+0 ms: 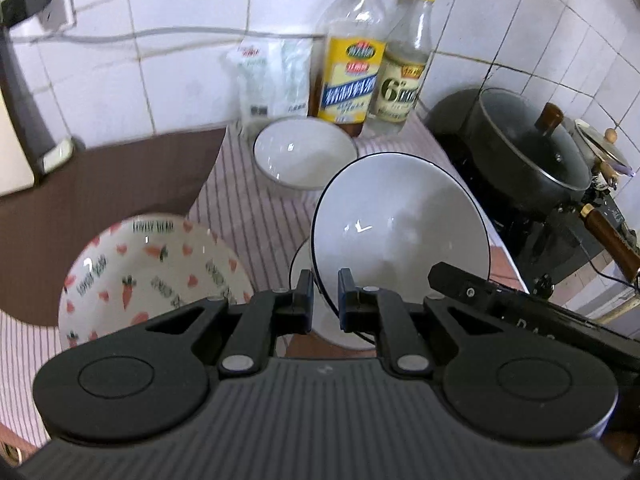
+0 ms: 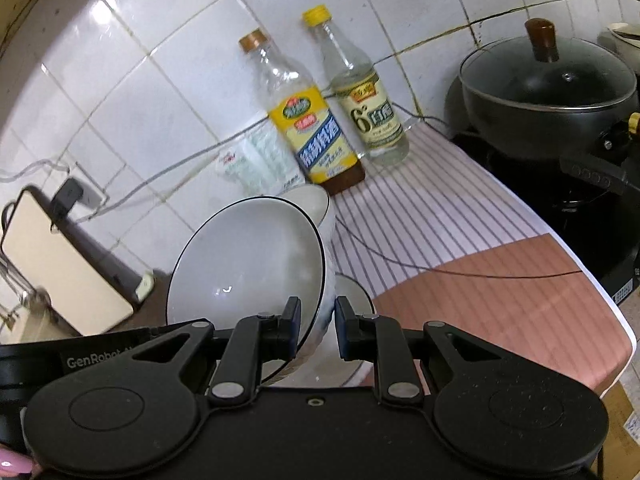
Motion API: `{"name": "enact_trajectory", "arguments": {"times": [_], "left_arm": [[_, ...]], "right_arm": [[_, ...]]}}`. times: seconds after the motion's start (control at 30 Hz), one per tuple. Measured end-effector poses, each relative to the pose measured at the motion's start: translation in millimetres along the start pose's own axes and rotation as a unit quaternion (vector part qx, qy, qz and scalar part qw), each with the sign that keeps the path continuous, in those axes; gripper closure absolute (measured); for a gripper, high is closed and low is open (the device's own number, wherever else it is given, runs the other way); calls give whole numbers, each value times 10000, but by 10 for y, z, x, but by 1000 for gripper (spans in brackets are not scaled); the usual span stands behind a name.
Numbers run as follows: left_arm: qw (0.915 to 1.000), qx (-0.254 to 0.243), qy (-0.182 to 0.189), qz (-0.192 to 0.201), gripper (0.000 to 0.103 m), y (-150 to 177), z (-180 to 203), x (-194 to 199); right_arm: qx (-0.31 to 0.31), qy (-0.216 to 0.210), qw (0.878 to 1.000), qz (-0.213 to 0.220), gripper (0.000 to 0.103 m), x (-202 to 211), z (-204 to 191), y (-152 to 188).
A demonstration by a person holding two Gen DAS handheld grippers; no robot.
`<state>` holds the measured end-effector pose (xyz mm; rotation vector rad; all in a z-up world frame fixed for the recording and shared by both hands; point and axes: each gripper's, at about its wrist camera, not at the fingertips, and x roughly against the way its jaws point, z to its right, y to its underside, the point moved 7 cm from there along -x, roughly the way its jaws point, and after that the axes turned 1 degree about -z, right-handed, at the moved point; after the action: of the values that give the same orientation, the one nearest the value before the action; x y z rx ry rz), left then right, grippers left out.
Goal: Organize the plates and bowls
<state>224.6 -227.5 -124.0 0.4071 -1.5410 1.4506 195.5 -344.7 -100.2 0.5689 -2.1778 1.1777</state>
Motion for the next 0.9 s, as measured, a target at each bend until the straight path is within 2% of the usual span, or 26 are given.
{"name": "enact_trajectory", "arguments": {"times": [0.37,0.9], "left_arm": [[9994,155,-51,-299,93,205,-66,-316],[9967,269,-119,-758,92,190,-59,-550]], "right_arm": [[366,251,9989,-116,81,-202,64,156],[1343,609,9891,-48,81,-402,42,183]]}}
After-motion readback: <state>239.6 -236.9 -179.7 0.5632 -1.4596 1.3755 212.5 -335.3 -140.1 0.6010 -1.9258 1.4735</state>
